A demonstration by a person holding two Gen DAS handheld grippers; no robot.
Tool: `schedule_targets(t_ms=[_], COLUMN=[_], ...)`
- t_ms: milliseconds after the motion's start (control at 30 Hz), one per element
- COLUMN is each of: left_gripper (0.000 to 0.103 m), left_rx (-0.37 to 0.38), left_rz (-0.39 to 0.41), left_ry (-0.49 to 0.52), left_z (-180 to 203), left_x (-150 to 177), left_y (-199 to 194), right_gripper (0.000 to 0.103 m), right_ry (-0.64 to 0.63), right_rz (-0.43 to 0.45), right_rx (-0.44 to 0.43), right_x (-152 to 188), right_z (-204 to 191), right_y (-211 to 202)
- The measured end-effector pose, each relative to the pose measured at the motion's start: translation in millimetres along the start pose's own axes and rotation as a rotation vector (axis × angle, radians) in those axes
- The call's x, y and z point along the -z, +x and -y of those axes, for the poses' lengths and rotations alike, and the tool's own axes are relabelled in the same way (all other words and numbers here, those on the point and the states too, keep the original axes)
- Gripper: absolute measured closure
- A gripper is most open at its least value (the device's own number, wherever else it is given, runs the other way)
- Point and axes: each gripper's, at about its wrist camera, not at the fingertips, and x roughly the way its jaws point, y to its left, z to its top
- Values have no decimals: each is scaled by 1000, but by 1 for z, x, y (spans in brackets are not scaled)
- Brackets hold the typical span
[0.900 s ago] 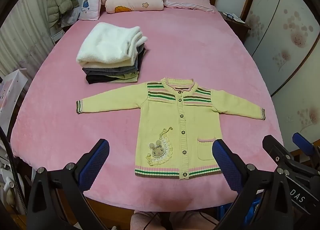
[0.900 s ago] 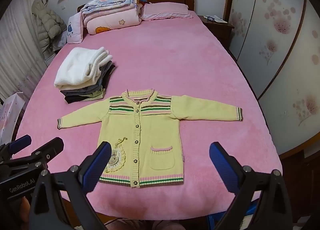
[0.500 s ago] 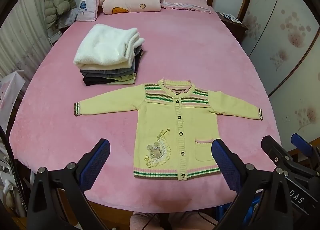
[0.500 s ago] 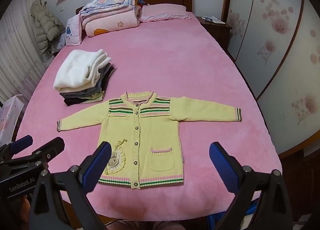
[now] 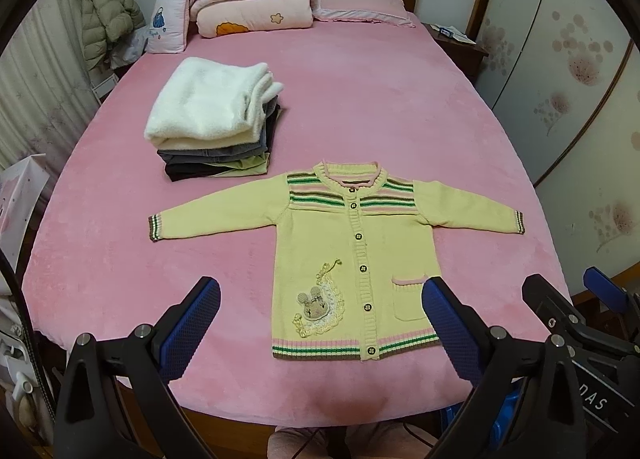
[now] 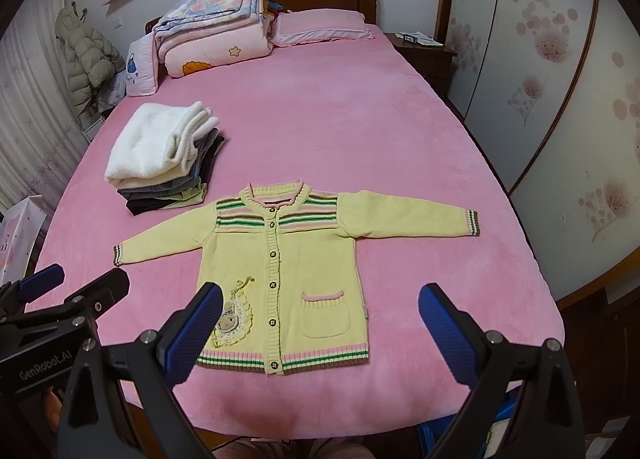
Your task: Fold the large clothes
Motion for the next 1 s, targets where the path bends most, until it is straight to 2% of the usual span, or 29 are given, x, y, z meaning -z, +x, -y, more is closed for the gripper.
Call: schedule_targets(t_ms=[567,1000], left_gripper=[3,3], left_rx=[27,57], left_rz=[-13,22], left_ry=[-2,28], left_z=[-10,-15], left_x=[5,1], left_y=[3,-5], right_gripper=[4,4], right_ry=[4,29], right_rz=[0,0], right_rx=[4,28], right_x=[4,7], right_z=[-2,-7], right_y=[-1,-4])
